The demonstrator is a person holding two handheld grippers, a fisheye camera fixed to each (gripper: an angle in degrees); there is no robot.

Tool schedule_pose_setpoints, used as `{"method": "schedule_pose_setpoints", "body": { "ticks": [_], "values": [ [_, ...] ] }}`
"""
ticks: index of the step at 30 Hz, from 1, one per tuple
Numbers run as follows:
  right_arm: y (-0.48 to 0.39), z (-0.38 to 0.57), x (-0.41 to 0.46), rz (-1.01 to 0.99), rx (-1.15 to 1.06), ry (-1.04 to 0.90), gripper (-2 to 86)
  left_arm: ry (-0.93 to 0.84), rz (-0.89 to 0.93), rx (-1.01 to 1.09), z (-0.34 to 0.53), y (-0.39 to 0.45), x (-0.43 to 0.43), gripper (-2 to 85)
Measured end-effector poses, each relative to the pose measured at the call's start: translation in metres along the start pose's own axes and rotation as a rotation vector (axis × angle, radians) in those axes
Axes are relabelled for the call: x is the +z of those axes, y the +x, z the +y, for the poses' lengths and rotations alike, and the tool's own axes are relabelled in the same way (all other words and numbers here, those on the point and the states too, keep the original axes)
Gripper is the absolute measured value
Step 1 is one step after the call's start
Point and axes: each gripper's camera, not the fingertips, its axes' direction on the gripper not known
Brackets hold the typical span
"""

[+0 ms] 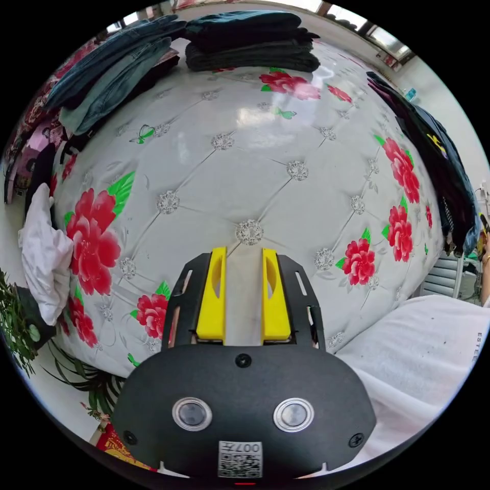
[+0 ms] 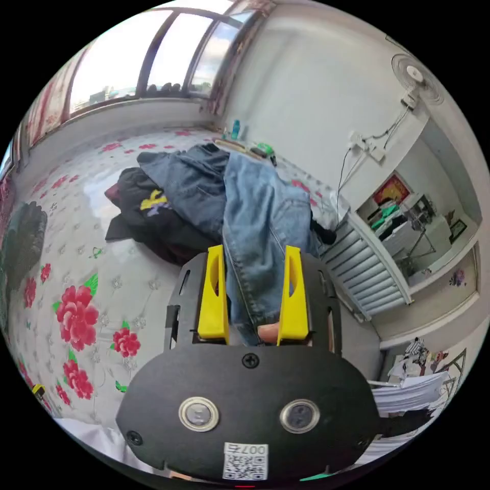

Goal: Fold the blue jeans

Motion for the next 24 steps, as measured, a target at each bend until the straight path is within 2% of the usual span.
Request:
{"method": "schedule_pose_setpoints", "body": {
  "ticks": [2,5,8,13,15,19,22,24],
  "values": [
    [0.018,0.007,0.017,-0.139,0.009,-0.106,9.2,0.004,0.010,-0.016,0.000,0.002,-0.004,10.3],
    [0.047,0.016,-0.010,-0.281,0.121,-0.020,5.6,-0.016,0.042,-0.033,0.004,0.003,-0.011,10.2],
    [0.054,0.021,-0.061,-0.400,0.080,0.129,3.1,0.021,0.100,-0.053,0.022,0.003,-0.027,9.6],
    [0.050,0.023,-0.132,-0.864,0.019,0.297,1.0,0.081,0.142,-0.039,0.058,0.001,-0.056,9.1],
    [0.013,0.028,-0.172,-0.997,-0.117,0.361,0.7,0.131,0.171,-0.035,0.074,-0.005,-0.075,9.1],
    [-0.087,0.053,-0.213,-1.184,-0.411,0.315,0.8,0.202,0.229,-0.064,0.095,-0.023,-0.105,9.1],
    [-0.189,0.097,-0.229,-1.418,-0.636,0.193,1.2,0.273,0.284,-0.134,0.117,-0.048,-0.130,9.1],
    [-0.285,0.146,-0.237,-1.633,-0.813,0.017,1.8,0.345,0.328,-0.212,0.140,-0.076,-0.150,9.1]
  ]
}}
